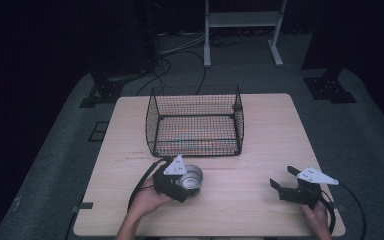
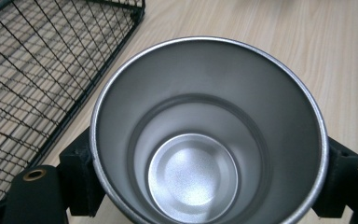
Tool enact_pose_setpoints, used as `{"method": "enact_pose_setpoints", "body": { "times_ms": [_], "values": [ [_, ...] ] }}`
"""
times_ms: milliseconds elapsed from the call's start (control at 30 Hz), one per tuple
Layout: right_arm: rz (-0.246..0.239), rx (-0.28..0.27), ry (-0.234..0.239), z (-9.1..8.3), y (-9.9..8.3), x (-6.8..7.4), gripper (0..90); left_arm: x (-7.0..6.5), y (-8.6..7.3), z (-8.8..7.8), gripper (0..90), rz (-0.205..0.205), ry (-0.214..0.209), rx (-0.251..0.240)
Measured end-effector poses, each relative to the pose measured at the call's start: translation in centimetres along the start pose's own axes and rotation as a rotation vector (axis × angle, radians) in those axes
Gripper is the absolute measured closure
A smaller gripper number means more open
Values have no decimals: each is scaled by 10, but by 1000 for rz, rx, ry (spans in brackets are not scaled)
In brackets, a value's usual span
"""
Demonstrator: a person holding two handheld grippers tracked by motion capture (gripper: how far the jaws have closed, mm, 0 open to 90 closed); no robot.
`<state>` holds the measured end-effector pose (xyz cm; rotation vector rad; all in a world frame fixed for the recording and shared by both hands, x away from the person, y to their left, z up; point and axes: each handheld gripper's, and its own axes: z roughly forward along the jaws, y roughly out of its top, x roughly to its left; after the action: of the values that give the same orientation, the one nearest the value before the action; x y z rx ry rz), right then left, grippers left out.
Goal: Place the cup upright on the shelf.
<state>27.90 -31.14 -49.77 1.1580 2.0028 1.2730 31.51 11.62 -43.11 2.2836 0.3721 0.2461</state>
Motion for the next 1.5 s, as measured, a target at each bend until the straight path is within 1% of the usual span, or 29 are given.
{"method": "enact_pose_setpoints", "body": {
  "times_ms": [167, 200, 300, 400, 433, 467, 500, 533, 567, 700, 800, 900, 933, 1067, 1100, 1167, 1300, 1367, 1400, 1500],
  "values": [
    [3, -1, 0, 0, 0, 0, 136, 1, 4, -3, 169, 5, -13, -18],
    [4, -3, 1, 0, 0, 0, 136, 2, 6, -5, 169, 5, -21, -15],
    [4, -3, 4, 0, 0, 0, 136, 5, 9, -7, 170, 9, -27, -8],
    [6, -5, 4, 0, 0, 0, 136, 9, 16, -9, 171, 2, -39, -11],
    [6, -5, 4, 0, 0, 0, 136, 9, 16, -9, 171, 2, -39, -11],
    [7, -4, 4, 0, 0, 0, 136, 11, 20, -10, 171, 11, -46, -9],
    [7, -4, 4, 0, 0, 0, 136, 11, 20, -10, 171, 11, -46, -9],
    [8, -4, 4, 0, 0, -1, 136, 13, 26, -11, 171, 17, -45, -4],
    [8, -4, 4, 0, 0, -1, 136, 13, 26, -11, 171, 17, -45, -4],
    [9, -6, 2, 0, 0, -1, 136, 17, 35, -14, 172, 34, -55, 0],
    [9, -6, 2, 0, 0, -1, 136, 20, 41, -17, 173, 28, -69, -5],
    [9, -6, 3, 0, 0, -1, 136, 24, 47, -21, 173, 39, -71, 2],
    [8, -6, 3, 0, 0, -1, 136, 26, 48, -22, 173, 34, -78, -6],
    [7, -6, 3, 0, 0, -1, 136, 32, 56, -29, 174, 27, -97, -13],
    [8, -6, 3, 0, 0, -1, 136, 34, 58, -30, 174, 28, -96, -9],
    [8, -6, 3, 0, 0, -1, 136, 37, 62, -34, 174, 45, -92, 7],
    [8, -6, 3, 0, 0, -1, 136, 43, 70, -40, 175, 38, -88, 9],
    [6, -8, 2, 0, 0, -1, 136, 46, 74, -42, 175, 47, -89, 15],
    [6, -7, 2, 0, 0, -1, 136, 48, 75, -43, 175, 40, -88, 9],
    [6, -7, 2, 0, 0, -1, 136, 53, 80, -46, 175, 43, -89, 17]
  ]
}}
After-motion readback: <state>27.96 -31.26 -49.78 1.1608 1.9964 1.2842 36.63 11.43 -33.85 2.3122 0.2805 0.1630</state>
